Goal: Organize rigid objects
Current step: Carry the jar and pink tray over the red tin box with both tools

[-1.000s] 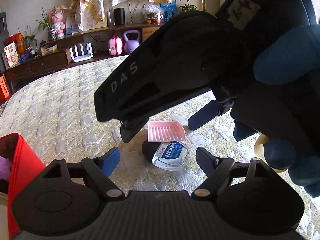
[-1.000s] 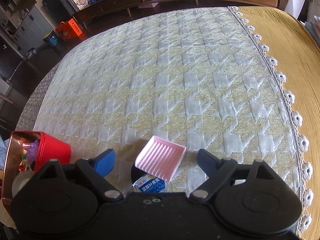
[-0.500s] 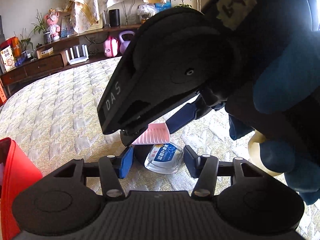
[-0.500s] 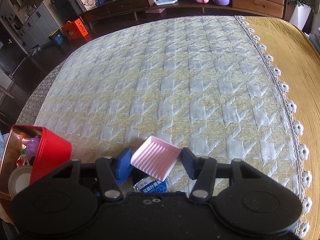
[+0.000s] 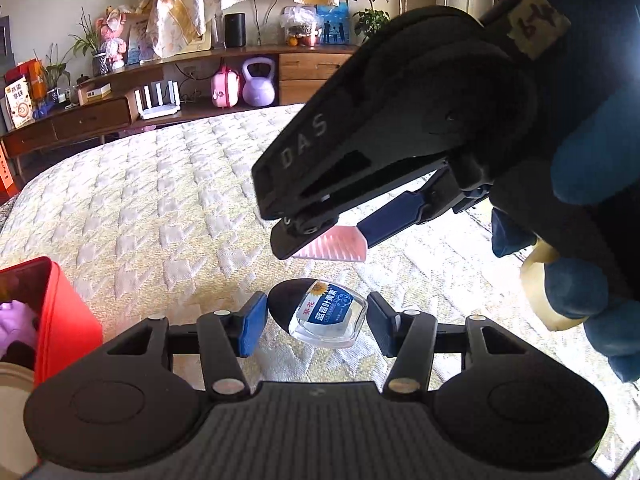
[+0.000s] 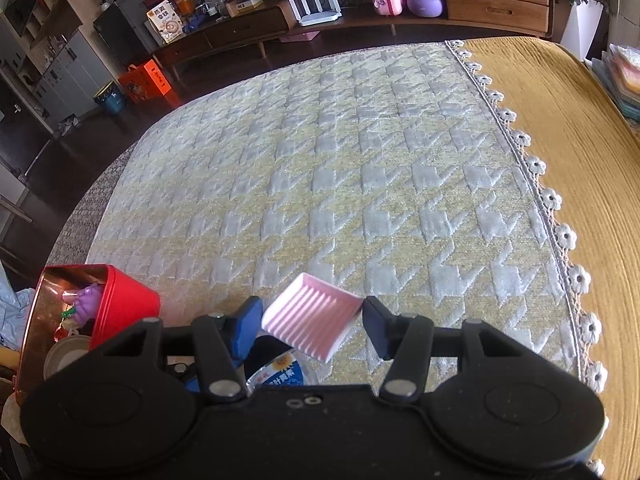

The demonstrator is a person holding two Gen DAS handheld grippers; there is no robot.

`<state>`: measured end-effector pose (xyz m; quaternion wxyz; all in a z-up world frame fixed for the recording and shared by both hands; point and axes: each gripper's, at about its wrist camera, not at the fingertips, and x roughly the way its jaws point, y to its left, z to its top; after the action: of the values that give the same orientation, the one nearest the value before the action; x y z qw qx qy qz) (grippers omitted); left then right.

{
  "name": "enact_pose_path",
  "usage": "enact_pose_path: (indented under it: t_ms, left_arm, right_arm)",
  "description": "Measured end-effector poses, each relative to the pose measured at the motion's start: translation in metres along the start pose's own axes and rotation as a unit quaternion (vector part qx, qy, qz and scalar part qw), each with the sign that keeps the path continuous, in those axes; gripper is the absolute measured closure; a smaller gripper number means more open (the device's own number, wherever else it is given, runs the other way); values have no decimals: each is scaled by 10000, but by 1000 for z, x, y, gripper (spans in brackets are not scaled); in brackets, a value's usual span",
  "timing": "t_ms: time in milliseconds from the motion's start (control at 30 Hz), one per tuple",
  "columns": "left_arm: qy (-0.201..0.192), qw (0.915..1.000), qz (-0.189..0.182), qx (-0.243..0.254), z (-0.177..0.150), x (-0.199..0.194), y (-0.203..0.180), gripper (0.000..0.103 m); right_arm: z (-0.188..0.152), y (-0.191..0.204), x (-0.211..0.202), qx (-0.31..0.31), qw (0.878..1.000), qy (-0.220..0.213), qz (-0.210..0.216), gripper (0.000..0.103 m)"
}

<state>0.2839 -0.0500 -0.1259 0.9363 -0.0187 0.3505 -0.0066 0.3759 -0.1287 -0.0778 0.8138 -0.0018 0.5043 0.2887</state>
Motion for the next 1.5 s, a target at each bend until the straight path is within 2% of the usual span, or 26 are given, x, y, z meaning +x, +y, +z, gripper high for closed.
enact_pose_path:
  t_ms: [167, 600, 900, 1233, 1500]
  left_arm:
    - [-24, 10000, -32, -37, 4, -21, 2, 49]
    - [-12, 9999, 54, -153, 2, -94, 16, 49]
    - [-83, 9995, 110, -283, -6, -139, 37, 49]
    - [-66, 9983, 174, -546, -21, -174, 82, 49]
    - [-25, 9959, 461, -778, -30, -186, 132, 49]
  right_arm:
    - [-7, 6, -18, -39, 10000, -79, 10, 48]
    - [-36, 50, -68, -339, 9990, -274, 87, 48]
    - [-57, 85, -84, -529, 9980, -339, 107, 49]
    - [-73, 128, -87, -781, 9960, -358, 237, 49]
    - [-83, 153, -74, -940, 9947, -323, 256, 48]
